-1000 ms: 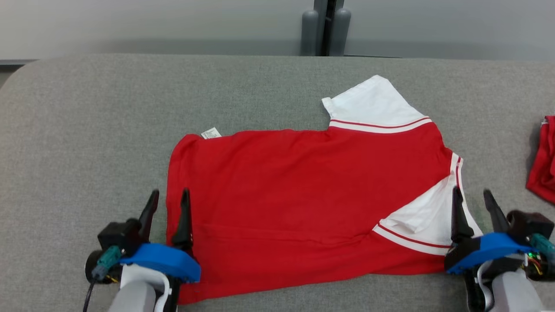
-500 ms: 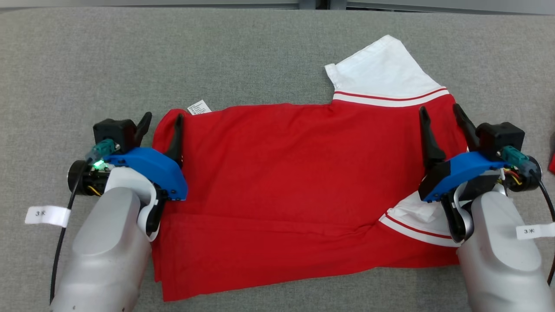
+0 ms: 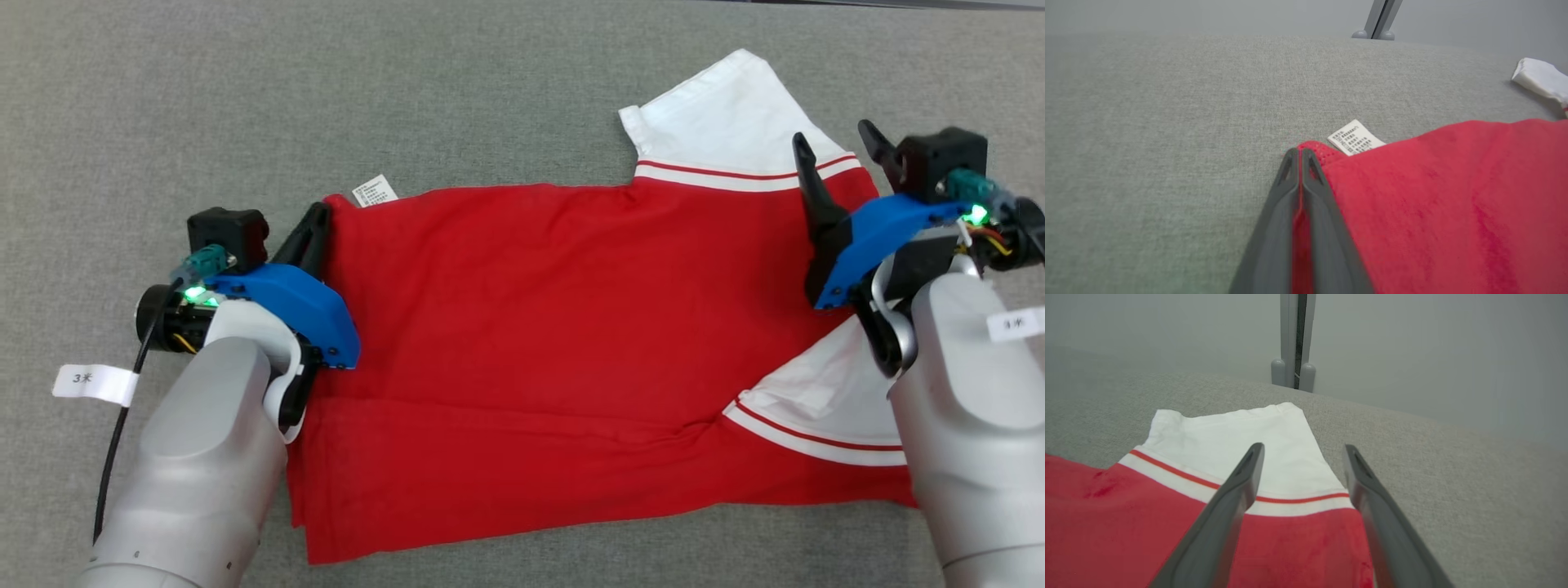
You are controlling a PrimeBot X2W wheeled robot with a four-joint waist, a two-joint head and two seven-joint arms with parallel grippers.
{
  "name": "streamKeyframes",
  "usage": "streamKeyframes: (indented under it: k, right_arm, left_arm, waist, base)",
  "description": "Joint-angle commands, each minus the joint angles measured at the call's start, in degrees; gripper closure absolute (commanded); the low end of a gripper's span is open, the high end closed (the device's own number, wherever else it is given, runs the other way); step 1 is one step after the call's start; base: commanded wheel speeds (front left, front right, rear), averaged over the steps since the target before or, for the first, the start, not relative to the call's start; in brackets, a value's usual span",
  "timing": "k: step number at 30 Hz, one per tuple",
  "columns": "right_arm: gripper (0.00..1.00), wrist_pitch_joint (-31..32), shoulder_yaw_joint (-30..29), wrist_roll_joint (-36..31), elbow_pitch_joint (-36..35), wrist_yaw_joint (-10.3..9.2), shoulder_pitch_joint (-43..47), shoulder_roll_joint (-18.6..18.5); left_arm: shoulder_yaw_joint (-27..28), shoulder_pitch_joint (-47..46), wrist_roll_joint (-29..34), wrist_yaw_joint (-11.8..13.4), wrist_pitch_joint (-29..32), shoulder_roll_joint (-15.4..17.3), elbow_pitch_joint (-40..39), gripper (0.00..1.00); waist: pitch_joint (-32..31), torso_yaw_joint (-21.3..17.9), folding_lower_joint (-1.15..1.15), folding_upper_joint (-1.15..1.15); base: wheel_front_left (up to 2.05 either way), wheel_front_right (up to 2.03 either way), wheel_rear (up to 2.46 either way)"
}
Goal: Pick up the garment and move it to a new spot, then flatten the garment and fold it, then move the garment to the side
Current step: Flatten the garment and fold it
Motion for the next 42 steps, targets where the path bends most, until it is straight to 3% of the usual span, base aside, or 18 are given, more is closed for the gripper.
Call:
streamKeyframes:
  k: [1, 12, 16, 27, 28, 29, 30, 31, 38, 42]
  right_arm:
    - [0.00, 1.5, 0.3, -0.1, 1.0, 0.00, -2.0, -0.8]
    - [0.00, 16.4, -0.9, -0.1, 9.6, 0.00, -14.9, -7.0]
    - [0.00, 21.0, -3.9, -0.5, 12.4, 0.00, -18.2, -9.1]
    - [0.00, 27.4, -9.3, -4.5, 15.4, 0.00, -21.5, -9.2]
    - [0.09, 27.8, -9.3, -4.8, 15.7, 0.00, -21.4, -9.0]
    - [0.57, 28.1, -9.7, -5.0, 15.8, 0.00, -21.2, -8.8]
    - [0.84, 28.0, -9.9, -5.3, 15.8, 0.00, -21.1, -8.7]
    - [1.00, 27.7, -10.2, -5.7, 15.6, 0.00, -20.9, -8.8]
    - [1.00, 22.7, -13.6, -7.1, 13.3, 0.00, -20.3, -8.4]
    - [1.00, 16.6, -16.7, -6.7, 11.6, 0.00, -20.1, -6.9]
  left_arm:
    - [-0.8, -1.2, -0.6, 0.1, -0.4, 0.0, 0.3, 1.00]
    - [-7.3, -3.7, -5.5, 0.1, -3.7, -2.6, -3.2, 1.00]
    - [-9.8, -4.9, -6.6, 0.1, -4.5, -3.6, -5.0, 1.00]
    - [-14.9, -5.9, -9.7, 0.1, -5.2, -5.5, -7.5, 1.00]
    - [-15.1, -5.9, -9.9, 0.1, -5.2, -5.5, -7.6, 1.00]
    - [-15.1, -6.0, -10.0, 0.1, -5.2, -5.3, -7.8, 1.00]
    - [-15.2, -5.9, -10.3, 0.1, -5.2, -5.2, -8.0, 1.00]
    - [-15.3, -5.7, -10.4, 0.1, -5.2, -5.1, -8.1, 1.00]
    - [-13.6, -4.4, -10.5, 0.1, -5.2, -4.5, -9.7, 1.00]
    - [-8.5, -2.9, -8.5, 0.5, -5.2, -3.9, -12.4, 1.00]
  waist:
    - [0.3, 0.6, -0.01, 0.00]
    - [2.9, 7.4, -0.01, 0.00]
    - [4.4, 10.5, -0.01, 0.00]
    - [6.5, 14.5, -0.01, 0.00]
    - [6.6, 14.5, -0.01, 0.00]
    - [6.7, 14.5, -0.01, 0.00]
    - [6.7, 14.5, -0.01, 0.00]
    - [6.8, 14.5, -0.01, 0.00]
    - [6.6, 14.4, -0.01, 0.00]
    - [6.0, 13.5, -0.01, 0.00]
  base:
    - [0.00, 0.00, 0.00]
    - [0.00, 0.00, 0.00]
    - [0.00, 0.00, 0.00]
    - [0.00, 0.00, 0.00]
    - [0.00, 0.00, 0.00]
    - [0.00, 0.00, 0.00]
    - [0.00, 0.00, 0.00]
    - [0.00, 0.00, 0.00]
    - [0.00, 0.00, 0.00]
    - [0.00, 0.00, 0.00]
